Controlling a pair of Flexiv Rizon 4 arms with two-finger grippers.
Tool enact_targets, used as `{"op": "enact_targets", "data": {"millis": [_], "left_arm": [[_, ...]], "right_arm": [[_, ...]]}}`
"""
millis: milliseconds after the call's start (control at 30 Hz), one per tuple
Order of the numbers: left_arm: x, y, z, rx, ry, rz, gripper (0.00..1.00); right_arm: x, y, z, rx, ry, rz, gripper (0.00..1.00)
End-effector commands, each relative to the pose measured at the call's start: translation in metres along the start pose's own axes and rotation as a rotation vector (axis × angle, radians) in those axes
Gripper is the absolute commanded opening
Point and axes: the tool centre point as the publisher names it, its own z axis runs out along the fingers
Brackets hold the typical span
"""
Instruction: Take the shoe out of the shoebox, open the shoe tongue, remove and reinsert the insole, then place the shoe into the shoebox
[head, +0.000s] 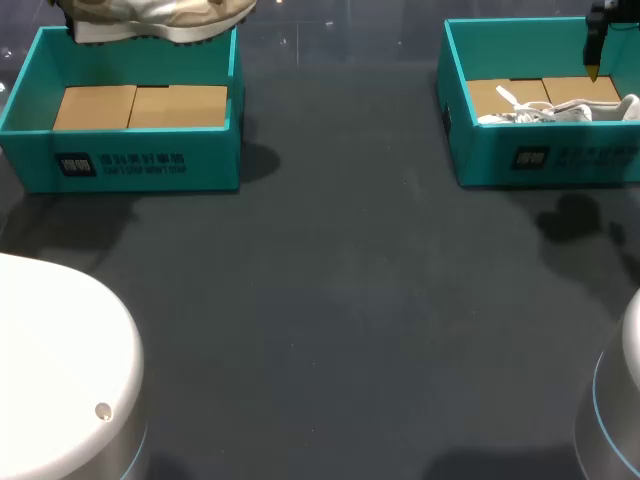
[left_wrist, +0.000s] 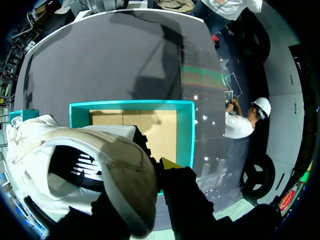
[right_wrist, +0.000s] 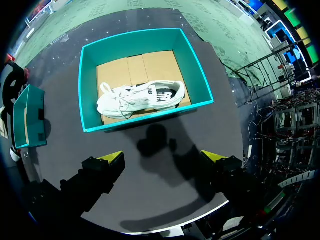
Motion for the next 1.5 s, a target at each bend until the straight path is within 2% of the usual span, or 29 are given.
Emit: {"op": "enact_targets", "data": {"millis": [33,433,733,867,1133,1333,1500], "left_arm": [[-0.018,-0.062,-0.009,-0.139,0.016,0.005,0.00],[-0.075,-0.154,-0.006,-0.124,0.013,0.026,0.00],[-0.126,-0.213,0.009,-0.118,0.012,0.013,0.00],[-0.158,-0.245,0.015,-0.120,0.017,0.015,0.00],[-0.197,-0.278,0.040,-0.135,0.039,0.043,0.00],[-0.218,-0.286,0.064,-0.127,0.053,0.054,0.00],[-0.225,-0.291,0.082,-0.125,0.047,0.069,0.00]], "right_arm": [[0.000,0.000,0.000,0.000,0.000,0.000,1.00],[0.000,0.000,0.000,0.000,0.000,0.000,1.00],[0.000,0.000,0.000,0.000,0.000,0.000,1.00],[0.000,0.000,0.000,0.000,0.000,0.000,1.00],[0.000,0.000,0.000,0.000,0.000,0.000,1.00],[0.000,0.000,0.000,0.000,0.000,0.000,1.00],[0.000,0.000,0.000,0.000,0.000,0.000,1.00]]}}
